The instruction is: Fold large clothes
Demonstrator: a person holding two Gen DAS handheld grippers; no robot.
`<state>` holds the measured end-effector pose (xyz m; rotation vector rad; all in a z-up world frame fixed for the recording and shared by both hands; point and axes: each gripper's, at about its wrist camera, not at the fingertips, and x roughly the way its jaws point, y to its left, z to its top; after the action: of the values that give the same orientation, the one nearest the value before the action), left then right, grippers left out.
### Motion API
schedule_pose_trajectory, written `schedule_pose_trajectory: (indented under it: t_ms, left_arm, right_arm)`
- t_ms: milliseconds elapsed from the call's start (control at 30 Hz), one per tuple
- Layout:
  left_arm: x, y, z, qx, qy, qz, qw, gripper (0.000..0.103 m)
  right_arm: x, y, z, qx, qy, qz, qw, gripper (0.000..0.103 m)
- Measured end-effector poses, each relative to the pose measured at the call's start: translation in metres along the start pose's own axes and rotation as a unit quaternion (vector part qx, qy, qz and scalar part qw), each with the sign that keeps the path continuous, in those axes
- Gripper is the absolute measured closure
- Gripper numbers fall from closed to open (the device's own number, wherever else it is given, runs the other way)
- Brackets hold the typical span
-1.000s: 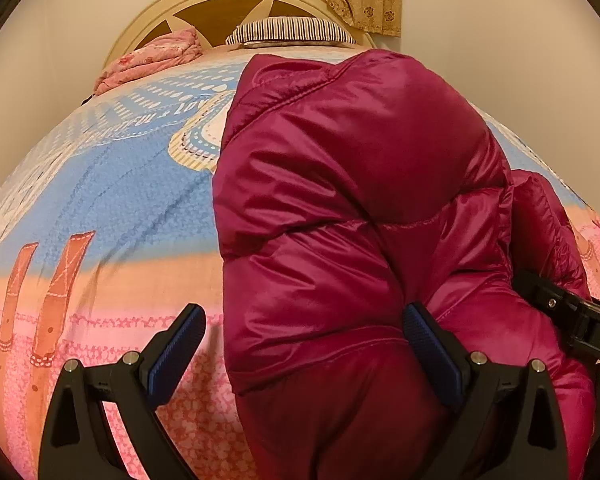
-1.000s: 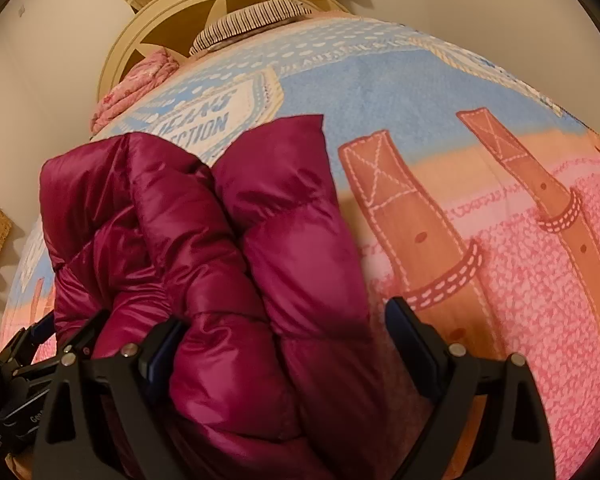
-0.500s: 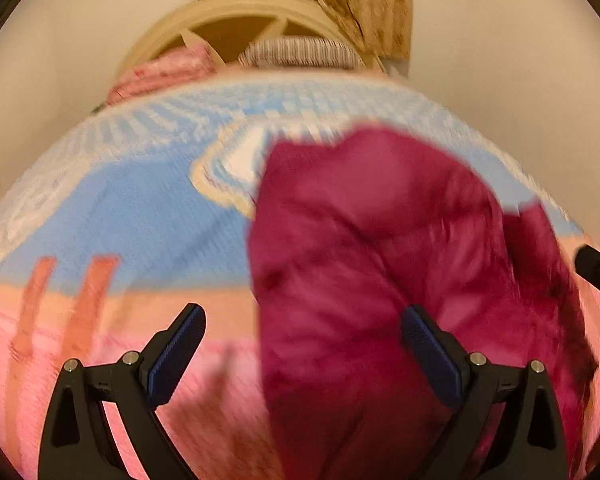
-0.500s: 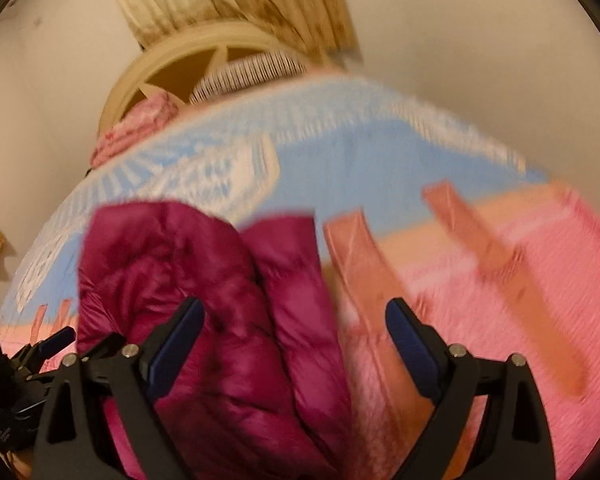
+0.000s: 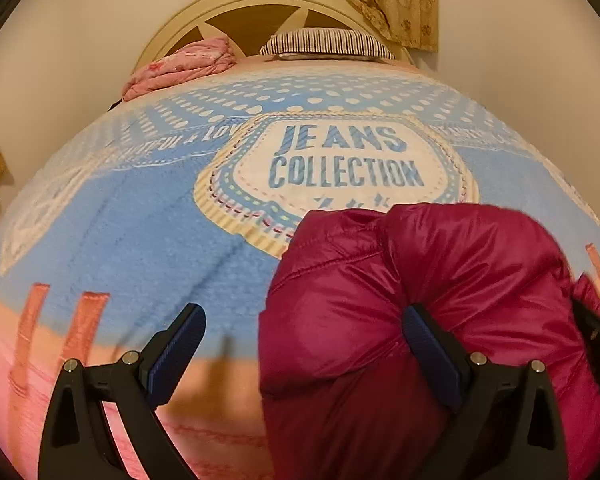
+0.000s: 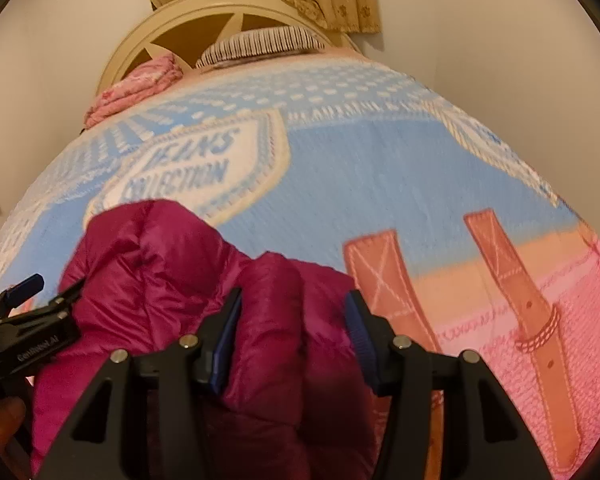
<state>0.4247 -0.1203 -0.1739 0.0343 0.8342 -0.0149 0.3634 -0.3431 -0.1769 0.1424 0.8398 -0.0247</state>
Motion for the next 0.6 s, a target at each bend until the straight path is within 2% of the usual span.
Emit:
schedule_pose_trajectory:
  t_ms: [200,600]
  left_arm:
    - [0.003,-0.011,-0.004,0.009,-0.011,0.015,0.9998,0.004]
    - [0.01,-0.012,-0.008,0.005,-0.005,0.009,0.9999,0.004]
  right_arm:
    - [0.009,-0.009,-0.009,0.015,0.007,0.007,1.0,0.05]
    - [0.023,-0.009,-0.009,0.014,0.027,0.002,1.0,0.048]
